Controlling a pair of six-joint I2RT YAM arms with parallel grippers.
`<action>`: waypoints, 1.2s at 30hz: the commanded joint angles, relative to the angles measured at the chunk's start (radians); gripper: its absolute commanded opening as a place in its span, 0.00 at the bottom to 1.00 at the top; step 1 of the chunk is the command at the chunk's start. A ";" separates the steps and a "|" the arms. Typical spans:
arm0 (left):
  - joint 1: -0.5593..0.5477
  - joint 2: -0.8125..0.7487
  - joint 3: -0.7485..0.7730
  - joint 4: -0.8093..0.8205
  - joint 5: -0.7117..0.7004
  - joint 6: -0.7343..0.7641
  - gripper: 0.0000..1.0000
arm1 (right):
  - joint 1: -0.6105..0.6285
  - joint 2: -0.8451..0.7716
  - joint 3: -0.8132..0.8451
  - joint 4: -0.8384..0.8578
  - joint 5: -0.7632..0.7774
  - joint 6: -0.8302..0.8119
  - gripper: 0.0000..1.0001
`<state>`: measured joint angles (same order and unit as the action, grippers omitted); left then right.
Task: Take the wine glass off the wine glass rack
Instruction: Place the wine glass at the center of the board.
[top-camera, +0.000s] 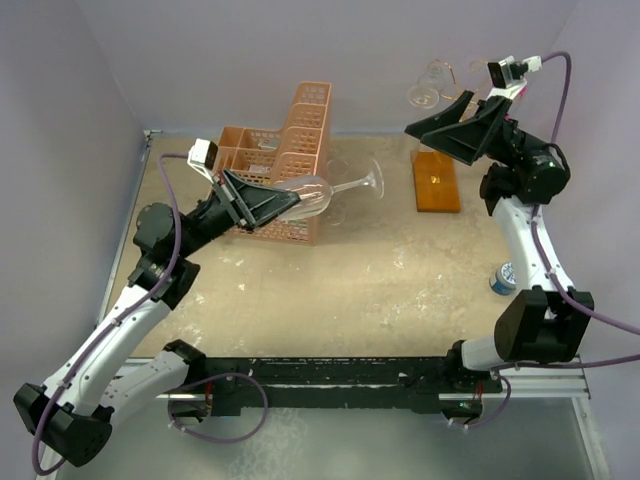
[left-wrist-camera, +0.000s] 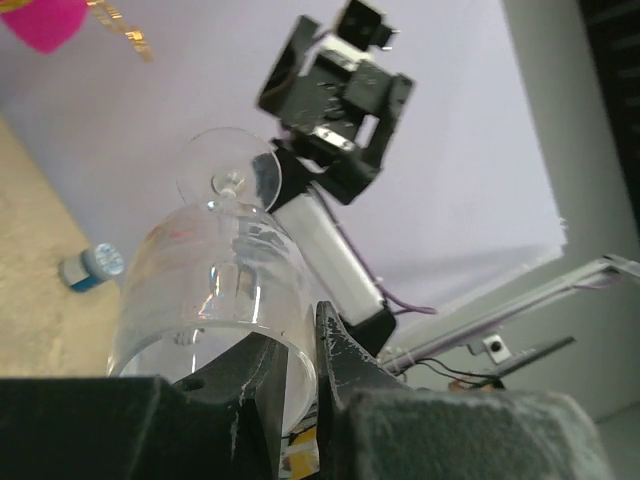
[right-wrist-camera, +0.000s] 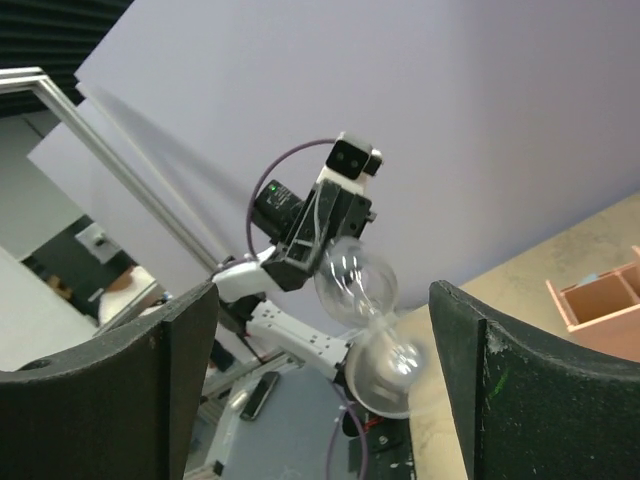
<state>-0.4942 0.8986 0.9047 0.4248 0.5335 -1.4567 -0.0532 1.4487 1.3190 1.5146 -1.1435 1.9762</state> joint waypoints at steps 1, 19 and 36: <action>-0.004 -0.058 0.085 -0.317 -0.071 0.191 0.00 | -0.017 -0.060 0.076 -0.262 -0.011 -0.308 0.87; -0.118 0.022 0.168 -0.971 -0.329 0.471 0.00 | -0.023 -0.144 0.168 -0.942 0.177 -0.885 0.89; -0.573 0.632 0.685 -1.328 -0.974 0.658 0.00 | -0.026 -0.154 0.451 -1.478 0.503 -1.342 0.93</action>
<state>-1.0374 1.4464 1.4498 -0.8162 -0.2653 -0.8879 -0.0734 1.3121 1.6814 0.1589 -0.7700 0.7738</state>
